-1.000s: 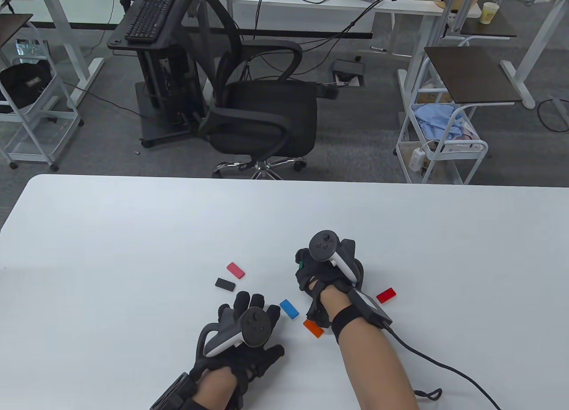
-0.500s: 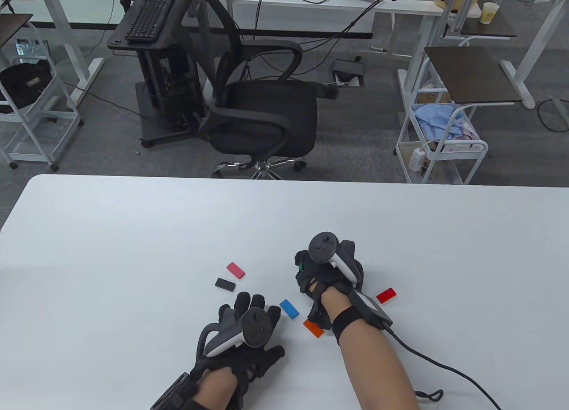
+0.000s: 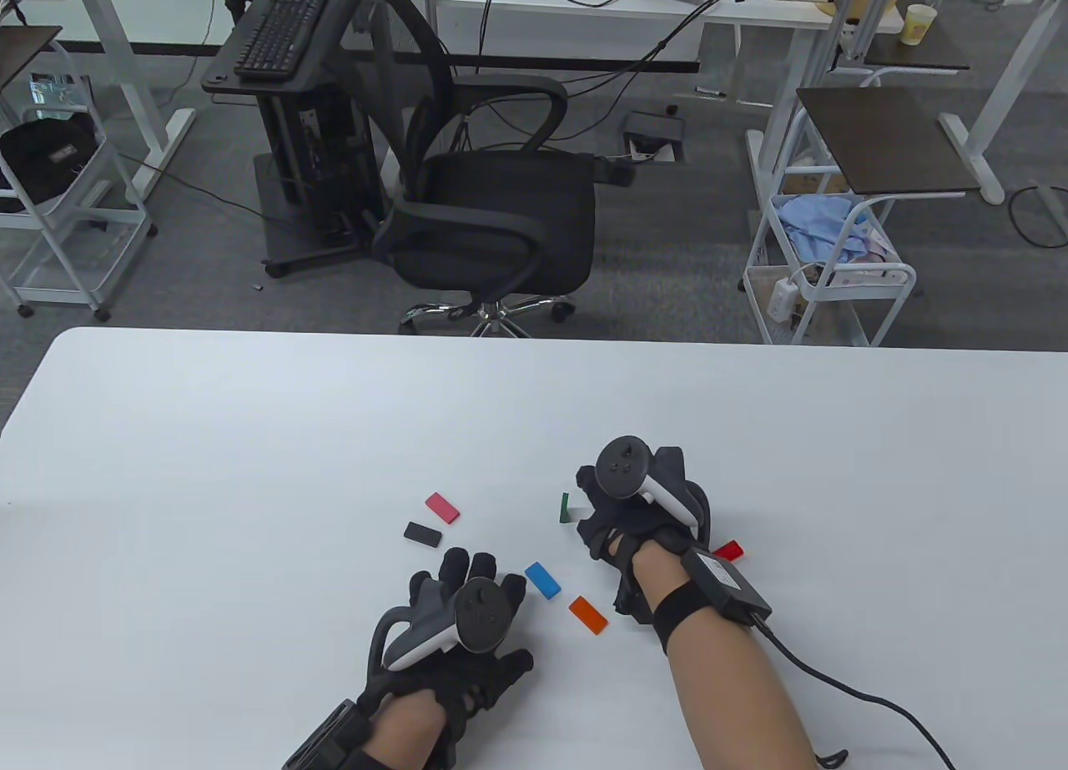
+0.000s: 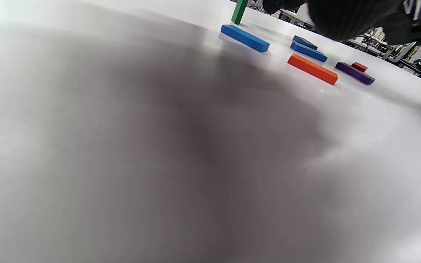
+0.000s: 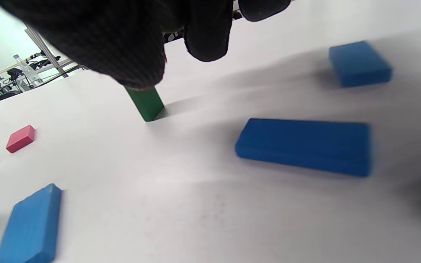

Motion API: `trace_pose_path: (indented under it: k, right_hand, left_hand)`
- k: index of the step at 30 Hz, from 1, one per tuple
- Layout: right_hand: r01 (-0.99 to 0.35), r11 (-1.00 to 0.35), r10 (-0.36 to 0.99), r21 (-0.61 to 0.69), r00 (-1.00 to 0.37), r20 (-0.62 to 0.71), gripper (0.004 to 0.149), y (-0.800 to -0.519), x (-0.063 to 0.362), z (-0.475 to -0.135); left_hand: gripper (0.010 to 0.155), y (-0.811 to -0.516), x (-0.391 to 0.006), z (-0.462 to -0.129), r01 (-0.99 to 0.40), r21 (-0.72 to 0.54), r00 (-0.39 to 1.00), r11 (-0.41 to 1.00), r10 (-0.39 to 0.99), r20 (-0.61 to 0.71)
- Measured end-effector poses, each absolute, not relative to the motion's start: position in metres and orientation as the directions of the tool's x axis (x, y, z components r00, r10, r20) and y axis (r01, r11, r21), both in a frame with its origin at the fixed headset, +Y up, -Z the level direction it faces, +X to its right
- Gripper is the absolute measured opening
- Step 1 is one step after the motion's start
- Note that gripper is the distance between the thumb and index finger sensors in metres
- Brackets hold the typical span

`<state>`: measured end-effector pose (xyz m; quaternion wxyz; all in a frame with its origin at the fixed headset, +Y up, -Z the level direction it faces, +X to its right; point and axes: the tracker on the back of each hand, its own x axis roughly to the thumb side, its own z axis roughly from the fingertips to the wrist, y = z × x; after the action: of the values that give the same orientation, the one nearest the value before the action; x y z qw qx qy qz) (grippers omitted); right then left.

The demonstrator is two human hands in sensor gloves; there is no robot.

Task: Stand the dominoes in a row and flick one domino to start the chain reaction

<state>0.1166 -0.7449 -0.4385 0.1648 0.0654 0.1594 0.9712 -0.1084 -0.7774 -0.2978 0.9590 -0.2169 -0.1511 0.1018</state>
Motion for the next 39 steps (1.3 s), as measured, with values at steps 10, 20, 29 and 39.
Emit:
trace_pose_path:
  k: [10,20,29,39]
  right_hand:
    - [-0.258,-0.918,0.284,0.301,-0.958,0.045,0.068,-0.731,0.149,-0.42]
    - [-0.192,-0.922,0.218,0.337,-0.975,0.039,0.067,-0.745,0.157,-0.41]
    - [-0.088,-0.921,0.124,0.38,-0.99,0.069,0.067,-0.764,0.147,-0.408]
    - [0.045,-0.932,-0.006,0.359,-0.994,0.109,0.067,-0.767,0.132,-0.409]
  left_hand:
    - [0.082,-0.777,-0.108,-0.297,-0.129,-0.444,0.934,0.887,0.26,0.247]
    - [0.082,-0.777,-0.109,-0.298,-0.134,-0.444,0.935,0.886,0.262,0.24]
    - [0.082,-0.776,-0.109,-0.297,-0.127,-0.446,0.935,0.886,0.258,0.245]
    - [0.082,-0.777,-0.109,-0.297,-0.132,-0.447,0.934,0.885,0.263,0.244]
